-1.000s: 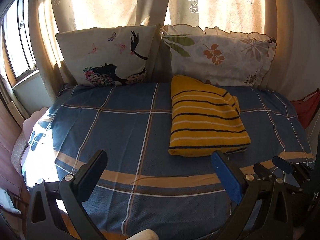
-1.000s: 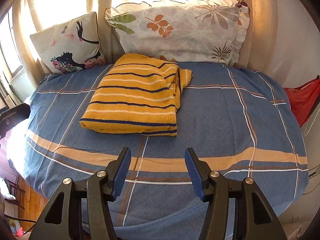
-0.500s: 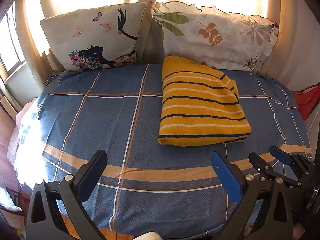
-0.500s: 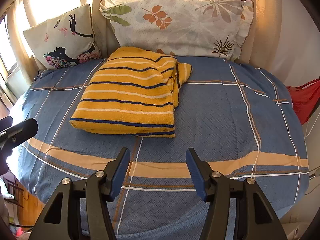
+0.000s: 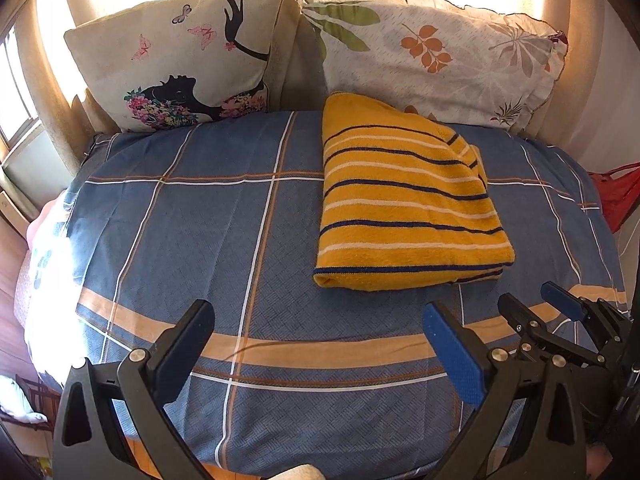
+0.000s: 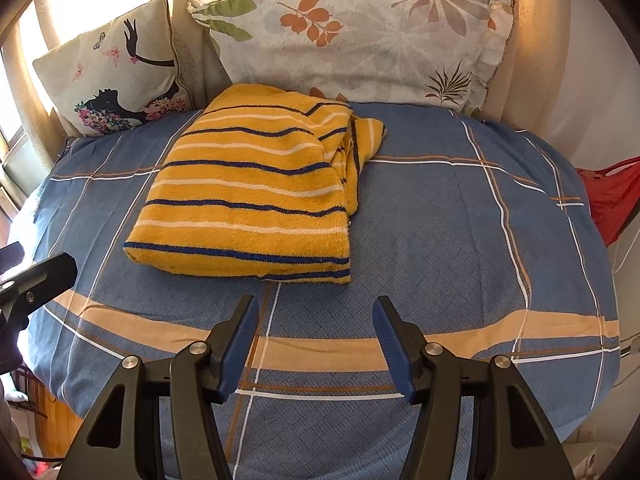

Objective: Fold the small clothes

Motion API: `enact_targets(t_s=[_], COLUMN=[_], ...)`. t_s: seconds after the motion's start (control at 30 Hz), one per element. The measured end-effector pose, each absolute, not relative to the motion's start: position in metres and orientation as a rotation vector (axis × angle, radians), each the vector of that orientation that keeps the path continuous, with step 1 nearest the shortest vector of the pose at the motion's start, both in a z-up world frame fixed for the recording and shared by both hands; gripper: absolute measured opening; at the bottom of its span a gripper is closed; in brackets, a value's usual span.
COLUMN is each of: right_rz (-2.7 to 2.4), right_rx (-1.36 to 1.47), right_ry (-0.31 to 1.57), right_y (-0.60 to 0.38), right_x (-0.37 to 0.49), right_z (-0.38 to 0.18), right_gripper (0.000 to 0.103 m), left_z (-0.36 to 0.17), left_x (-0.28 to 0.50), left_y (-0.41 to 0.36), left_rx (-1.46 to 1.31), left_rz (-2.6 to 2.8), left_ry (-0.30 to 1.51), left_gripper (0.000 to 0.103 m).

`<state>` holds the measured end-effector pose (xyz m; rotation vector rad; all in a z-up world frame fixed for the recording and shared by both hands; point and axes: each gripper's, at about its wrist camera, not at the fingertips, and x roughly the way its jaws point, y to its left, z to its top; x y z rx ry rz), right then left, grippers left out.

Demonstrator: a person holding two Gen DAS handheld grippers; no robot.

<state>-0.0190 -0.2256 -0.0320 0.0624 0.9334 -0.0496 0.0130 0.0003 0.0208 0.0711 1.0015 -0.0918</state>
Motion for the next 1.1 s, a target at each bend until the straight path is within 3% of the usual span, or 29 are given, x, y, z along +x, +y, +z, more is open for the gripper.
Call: enact_targets(t_s=[1.1], right_rz=[-0.088], right_rx=[-0.006], right_ry=[0.973], right_y=[-0.222], right_x=[0.027], right_z=[-0.041], right_gripper=[0.064], left_z=[-0.009], left_x=[0.057], left_y=[0.012], left_rx=[0.012], left_rz=[-0.118], left_ry=[1.119], left_gripper=[0.103])
